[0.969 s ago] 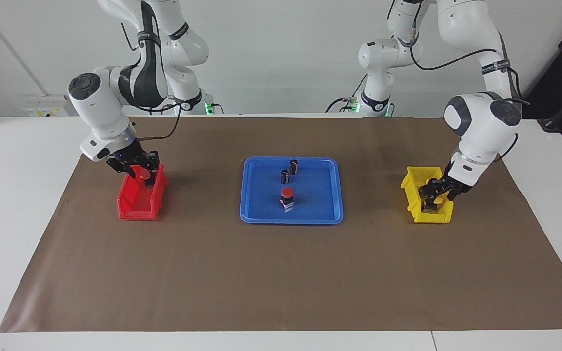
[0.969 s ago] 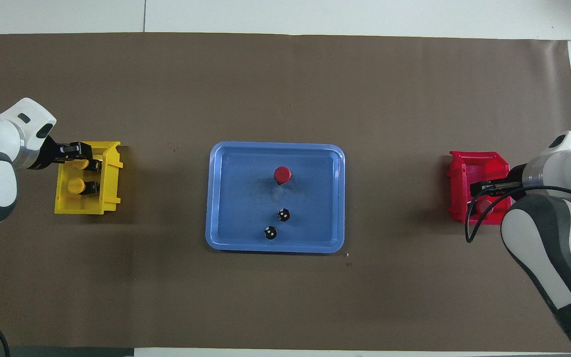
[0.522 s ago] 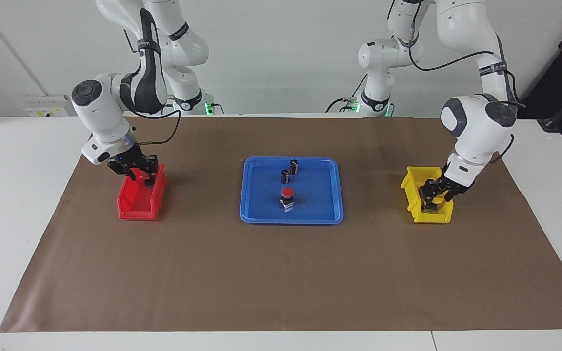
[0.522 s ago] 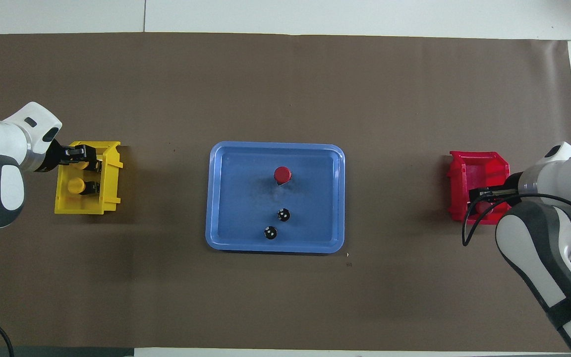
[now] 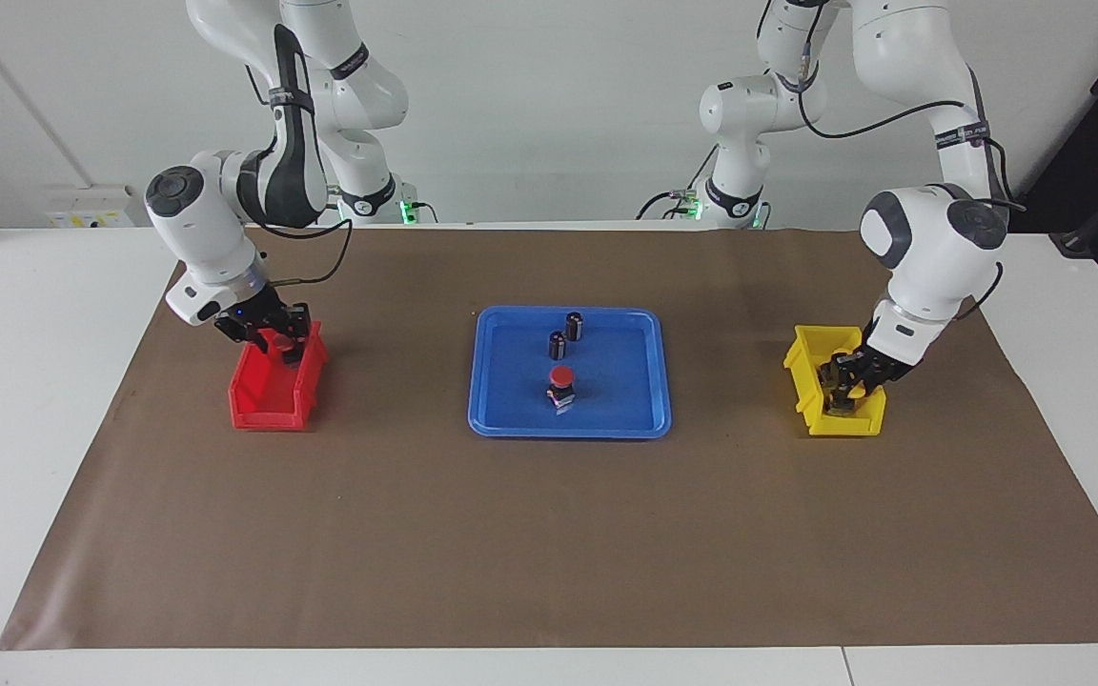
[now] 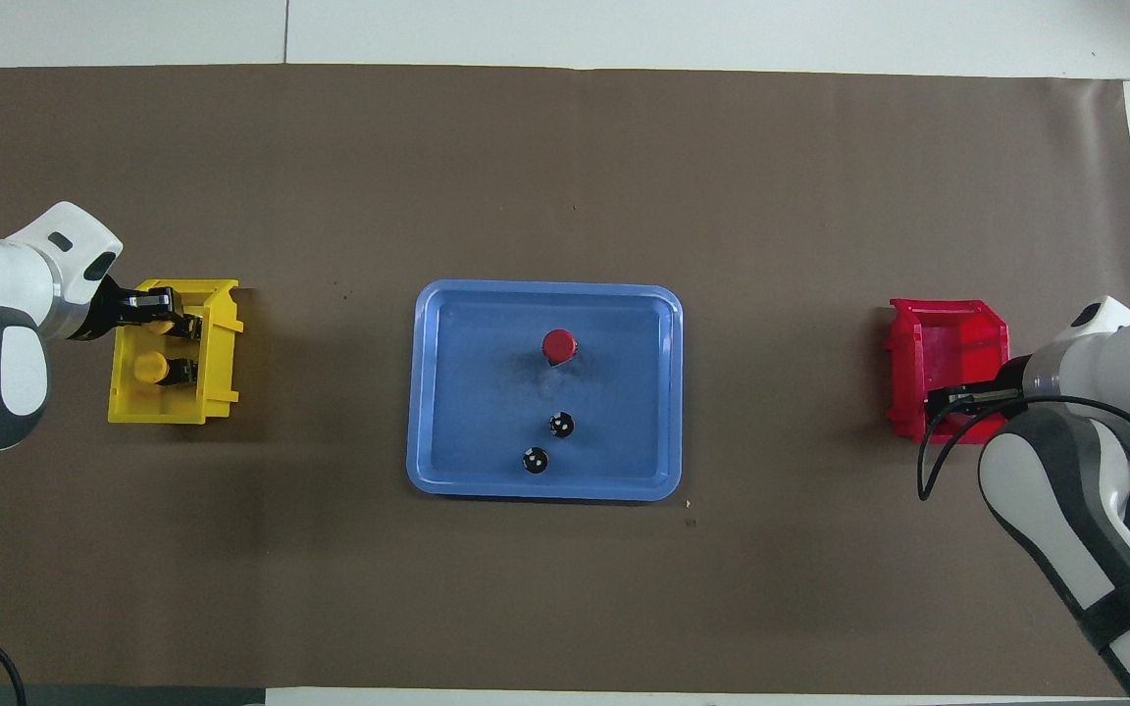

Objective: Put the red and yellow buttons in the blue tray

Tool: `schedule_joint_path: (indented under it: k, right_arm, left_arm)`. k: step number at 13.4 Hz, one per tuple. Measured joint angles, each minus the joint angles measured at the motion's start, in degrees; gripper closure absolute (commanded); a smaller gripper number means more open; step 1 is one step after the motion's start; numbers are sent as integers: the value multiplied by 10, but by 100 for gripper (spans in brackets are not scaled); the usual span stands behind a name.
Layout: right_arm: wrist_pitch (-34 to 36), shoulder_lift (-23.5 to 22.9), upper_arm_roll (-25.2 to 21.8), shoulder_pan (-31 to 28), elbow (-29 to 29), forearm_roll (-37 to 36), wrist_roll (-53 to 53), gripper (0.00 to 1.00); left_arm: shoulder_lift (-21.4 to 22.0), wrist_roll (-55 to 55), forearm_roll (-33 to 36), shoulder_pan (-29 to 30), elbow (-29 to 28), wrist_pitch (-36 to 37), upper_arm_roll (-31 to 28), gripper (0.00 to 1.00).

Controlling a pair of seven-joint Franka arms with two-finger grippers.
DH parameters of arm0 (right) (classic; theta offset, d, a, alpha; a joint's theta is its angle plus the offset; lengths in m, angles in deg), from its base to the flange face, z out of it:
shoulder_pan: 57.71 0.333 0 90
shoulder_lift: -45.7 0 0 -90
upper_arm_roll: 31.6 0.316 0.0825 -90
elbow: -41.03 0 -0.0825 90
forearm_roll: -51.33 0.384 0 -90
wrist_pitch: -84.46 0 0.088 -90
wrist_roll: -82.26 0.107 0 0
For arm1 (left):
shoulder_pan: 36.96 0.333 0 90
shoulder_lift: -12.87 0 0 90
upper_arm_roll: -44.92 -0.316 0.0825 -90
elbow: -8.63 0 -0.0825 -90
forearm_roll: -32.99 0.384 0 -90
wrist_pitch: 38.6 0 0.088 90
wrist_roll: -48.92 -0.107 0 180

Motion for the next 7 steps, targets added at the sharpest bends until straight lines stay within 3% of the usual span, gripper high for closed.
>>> schedule_joint_path:
  k: [3,6,7]
  right_arm:
    - [-1,1,1,-2,6,0,-1,48]
    - [-1,2,5,-2,12,0,-1,81]
    - [-1,2,5,-2,12,0,-1,84]
  left_arm:
    - [4,18,0,-1,119,150,1,99]
    - [2,140,0,-60,151,159,9,98]
    - [-3,198,0,-103,148,149,11,98]
